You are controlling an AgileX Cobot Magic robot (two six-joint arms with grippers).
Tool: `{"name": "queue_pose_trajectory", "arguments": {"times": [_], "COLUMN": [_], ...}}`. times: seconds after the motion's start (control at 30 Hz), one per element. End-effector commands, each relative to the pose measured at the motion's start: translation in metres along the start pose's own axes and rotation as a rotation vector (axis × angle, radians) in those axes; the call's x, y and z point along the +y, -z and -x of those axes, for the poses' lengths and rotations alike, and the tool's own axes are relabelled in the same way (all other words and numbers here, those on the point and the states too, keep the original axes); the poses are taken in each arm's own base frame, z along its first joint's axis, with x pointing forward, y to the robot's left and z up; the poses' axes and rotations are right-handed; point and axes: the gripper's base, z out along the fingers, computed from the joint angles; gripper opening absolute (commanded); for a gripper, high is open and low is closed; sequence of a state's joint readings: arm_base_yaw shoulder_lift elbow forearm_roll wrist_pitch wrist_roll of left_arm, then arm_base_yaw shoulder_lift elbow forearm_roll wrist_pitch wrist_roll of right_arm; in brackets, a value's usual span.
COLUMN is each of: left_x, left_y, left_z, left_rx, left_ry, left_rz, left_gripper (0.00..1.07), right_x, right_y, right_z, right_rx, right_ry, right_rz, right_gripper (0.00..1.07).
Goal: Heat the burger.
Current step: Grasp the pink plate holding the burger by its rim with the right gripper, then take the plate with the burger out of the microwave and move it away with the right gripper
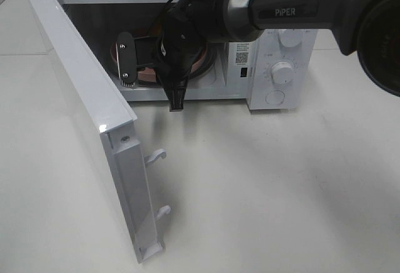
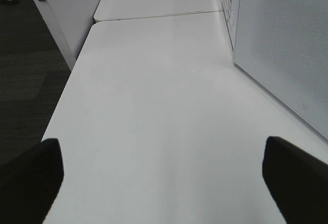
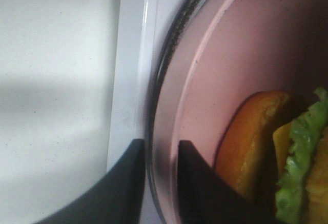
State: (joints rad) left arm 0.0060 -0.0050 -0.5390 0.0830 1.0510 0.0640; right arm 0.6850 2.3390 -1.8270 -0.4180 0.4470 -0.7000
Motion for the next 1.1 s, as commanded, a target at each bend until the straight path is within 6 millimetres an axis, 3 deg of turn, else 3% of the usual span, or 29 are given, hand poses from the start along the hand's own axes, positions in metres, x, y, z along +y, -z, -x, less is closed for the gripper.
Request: {"name": "queue_pose_trajectory", "arguments": {"times": [0.03,0.7,1.1], "left_x": [0.001,0.001,0.001], "left_y": [0.002,0.002,0.002], "left_z": [0.000,0.000,0.000], "left_rx": [-0.032,-0.032,-0.032], "left_ry": [0.002,0.002,0.001], "left_rz": [0.009,0.010,0.011], "left_gripper": [0.98,0.98,0.98], "right_x": [0.001,0.006,0.007], "right_y": [-0.001,0.006,0.033], "right_z": [0.002,0.007,0.009], "right_rx": [0.004,0.027,0.046], "right_ry": [-0.006,-0.004,0.121], "right_rz": [0.007,0.055,0.174], "right_gripper": [0.00,0.00,0.00]}}
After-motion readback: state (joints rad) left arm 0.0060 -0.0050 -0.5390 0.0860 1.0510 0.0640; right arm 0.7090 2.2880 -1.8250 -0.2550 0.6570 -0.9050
